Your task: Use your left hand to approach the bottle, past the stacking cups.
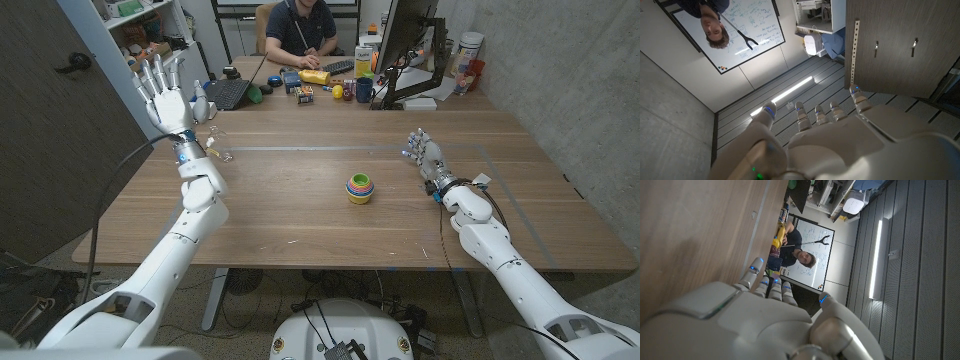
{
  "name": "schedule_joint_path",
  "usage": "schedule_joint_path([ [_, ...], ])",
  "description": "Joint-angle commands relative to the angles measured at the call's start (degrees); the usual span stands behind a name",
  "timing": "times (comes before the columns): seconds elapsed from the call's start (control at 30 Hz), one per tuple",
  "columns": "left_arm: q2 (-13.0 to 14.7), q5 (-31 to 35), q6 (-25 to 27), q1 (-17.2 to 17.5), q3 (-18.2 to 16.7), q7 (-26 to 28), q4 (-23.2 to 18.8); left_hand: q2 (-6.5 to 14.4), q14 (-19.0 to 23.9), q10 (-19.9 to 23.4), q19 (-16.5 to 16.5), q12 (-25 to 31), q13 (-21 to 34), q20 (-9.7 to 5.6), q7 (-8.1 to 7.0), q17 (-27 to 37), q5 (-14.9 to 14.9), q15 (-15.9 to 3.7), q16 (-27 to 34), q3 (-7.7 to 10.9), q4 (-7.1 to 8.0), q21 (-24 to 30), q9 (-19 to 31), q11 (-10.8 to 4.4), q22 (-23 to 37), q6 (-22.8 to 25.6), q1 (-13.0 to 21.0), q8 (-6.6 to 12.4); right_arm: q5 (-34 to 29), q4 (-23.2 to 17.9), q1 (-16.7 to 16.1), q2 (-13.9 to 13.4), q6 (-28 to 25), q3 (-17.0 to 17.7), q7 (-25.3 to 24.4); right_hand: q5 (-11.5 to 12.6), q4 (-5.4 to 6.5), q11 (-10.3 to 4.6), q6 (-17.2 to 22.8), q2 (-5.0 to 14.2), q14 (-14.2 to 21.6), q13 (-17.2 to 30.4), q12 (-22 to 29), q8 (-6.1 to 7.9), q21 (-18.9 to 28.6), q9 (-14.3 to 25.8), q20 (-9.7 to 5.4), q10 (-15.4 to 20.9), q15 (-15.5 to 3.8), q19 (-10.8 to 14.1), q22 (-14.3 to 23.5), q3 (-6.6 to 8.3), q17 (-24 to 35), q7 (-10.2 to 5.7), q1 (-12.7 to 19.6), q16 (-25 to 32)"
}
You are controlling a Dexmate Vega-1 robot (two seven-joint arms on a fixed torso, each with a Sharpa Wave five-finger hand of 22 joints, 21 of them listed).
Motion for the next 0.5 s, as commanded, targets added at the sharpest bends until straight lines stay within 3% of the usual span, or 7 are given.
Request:
schedule_joint_path([
  [0.03, 7.79, -6.04, 4.29, -6.13, 7.12, -13.11, 2.53, -1.40, -1.60, -1.96, 1.49, -0.49, 0.13, 0.11, -0.09, -0.09, 0.07, 0.50, -0.20, -0.35, -1.24, -0.12, 0.12, -0.08, 0.09, -1.52, 0.10, -0.59, -0.30, -0.17, -0.48, 0.03, 0.80, -0.24, 0.16, 0.15, 0.02, 0.21, 0.18, 1.25, -1.07, 0.21, 0.55, 0.53, -0.19, 0.25, 0.27, 0.46, 0.16, -4.15, 0.30, -0.19, 0.16, 0.45, -0.80, -0.04],
  [0.13, 8.44, -7.13, 4.63, -7.67, 8.46, -15.06, 3.79, -1.63, -1.61, -2.11, 1.69, -0.49, 0.13, 0.11, -0.07, -0.12, 0.11, 0.65, -0.15, -0.46, -1.46, -0.16, 0.12, -0.07, 0.06, -1.77, 0.15, -0.68, -0.40, -0.21, -0.57, -0.01, 0.94, -0.27, 0.14, 0.14, 0.03, 0.17, 0.27, 1.18, -1.01, 0.21, 0.54, 0.56, -0.25, 0.25, 0.34, 0.49, 0.19, -4.13, 0.30, -0.30, 0.16, 0.41, -0.85, -0.05],
  [0.33, 10.73, -9.37, 3.96, -10.33, 11.24, -21.20, 5.45, -3.89, 0.90, -1.07, 4.77, 0.24, -0.02, -0.01, -0.04, -0.27, 0.49, 0.77, 0.97, -1.41, -3.46, 0.09, 0.23, -0.48, 0.01, -2.97, 0.75, -0.91, -0.56, -0.11, -0.60, -0.02, 1.71, -0.26, 0.27, 0.14, 0.06, 0.10, 0.40, 1.09, -0.94, 0.21, 0.57, 0.59, -0.41, 0.25, 0.51, 0.63, 0.25, -4.16, 0.30, -0.51, 0.15, 0.30, -0.95, -0.09],
  [0.5, 12.14, -10.43, 2.73, -11.63, 13.32, -24.55, 6.08, -6.76, 4.38, 3.13, 10.22, 1.70, -0.40, -0.08, -0.05, -0.52, 1.65, 0.52, 1.98, -2.42, -6.41, 0.57, 0.52, 0.10, -0.10, -2.59, 2.79, -0.31, -0.46, 0.25, -0.39, 0.09, 2.08, -0.25, 0.47, 0.14, 0.08, 0.11, 0.52, 1.05, -0.84, 0.21, 0.61, 0.62, -0.54, 0.25, 0.59, 0.79, 0.29, -4.19, 0.30, -0.67, 0.15, 0.30, -1.02, -0.10],
])
